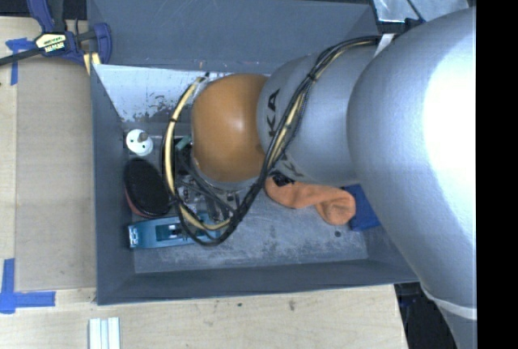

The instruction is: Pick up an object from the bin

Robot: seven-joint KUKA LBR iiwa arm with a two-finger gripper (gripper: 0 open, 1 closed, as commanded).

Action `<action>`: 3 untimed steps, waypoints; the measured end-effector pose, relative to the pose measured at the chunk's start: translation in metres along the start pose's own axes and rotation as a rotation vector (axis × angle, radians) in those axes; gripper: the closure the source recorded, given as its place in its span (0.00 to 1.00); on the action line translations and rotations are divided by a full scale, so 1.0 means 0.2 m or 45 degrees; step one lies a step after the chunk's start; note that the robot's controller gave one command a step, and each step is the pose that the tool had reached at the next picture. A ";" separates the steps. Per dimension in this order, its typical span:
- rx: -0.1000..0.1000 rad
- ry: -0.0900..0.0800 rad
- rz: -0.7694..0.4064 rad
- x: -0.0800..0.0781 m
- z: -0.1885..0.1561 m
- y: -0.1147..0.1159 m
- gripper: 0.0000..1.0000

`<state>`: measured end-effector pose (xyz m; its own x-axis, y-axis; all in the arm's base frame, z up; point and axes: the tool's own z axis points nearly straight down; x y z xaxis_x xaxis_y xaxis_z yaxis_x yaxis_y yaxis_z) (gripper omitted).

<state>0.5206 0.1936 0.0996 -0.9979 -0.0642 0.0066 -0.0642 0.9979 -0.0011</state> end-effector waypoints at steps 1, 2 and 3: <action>-0.002 -0.010 0.041 -0.01 -0.06 -0.03 0.00; -0.001 -0.007 0.054 -0.01 -0.03 -0.04 0.00; -0.004 -0.015 0.059 0.05 0.14 0.04 1.00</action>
Offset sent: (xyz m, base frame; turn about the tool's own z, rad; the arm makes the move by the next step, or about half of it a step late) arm 0.0000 0.0000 0.0000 0.0000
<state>0.5099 0.2009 0.0710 -0.9998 -0.0178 -0.0049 -0.0178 0.9998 0.0020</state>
